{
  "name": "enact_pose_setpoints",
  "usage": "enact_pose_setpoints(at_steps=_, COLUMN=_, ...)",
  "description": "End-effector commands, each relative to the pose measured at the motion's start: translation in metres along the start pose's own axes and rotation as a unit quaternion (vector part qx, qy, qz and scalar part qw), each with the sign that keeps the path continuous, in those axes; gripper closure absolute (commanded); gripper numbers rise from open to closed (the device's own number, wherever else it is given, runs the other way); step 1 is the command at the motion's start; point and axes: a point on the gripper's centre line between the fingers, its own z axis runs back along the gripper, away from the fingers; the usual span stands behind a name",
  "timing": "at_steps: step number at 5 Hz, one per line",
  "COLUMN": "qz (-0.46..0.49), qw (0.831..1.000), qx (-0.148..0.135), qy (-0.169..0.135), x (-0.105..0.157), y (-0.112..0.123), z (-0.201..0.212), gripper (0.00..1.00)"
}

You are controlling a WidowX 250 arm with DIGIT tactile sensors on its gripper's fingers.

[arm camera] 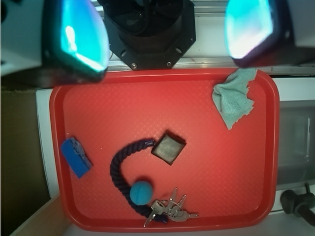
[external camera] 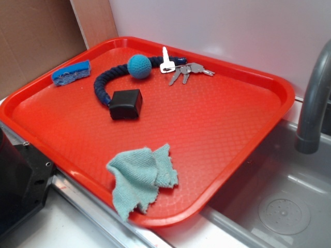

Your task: Grab the blue cloth.

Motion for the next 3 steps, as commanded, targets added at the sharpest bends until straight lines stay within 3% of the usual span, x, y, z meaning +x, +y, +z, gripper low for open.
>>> enact_pose_setpoints(at_steps=1, qz=0.0, qw=1.0, qx=0.0, qy=0.0, x=0.0, y=0.0, z=0.0, gripper=0.0)
enact_pose_setpoints(at_steps=2, qz=0.019, qw=0.998, qx=-0.044, qy=0.027, x=-0.001, y=-0.04, z=-0.052, gripper=0.0)
enact_pose_setpoints(at_steps=3, qz=0.041, qw=0.996, qx=-0.053, qy=0.062, x=-0.018, y=-0.078, z=-0.101, gripper=0.0)
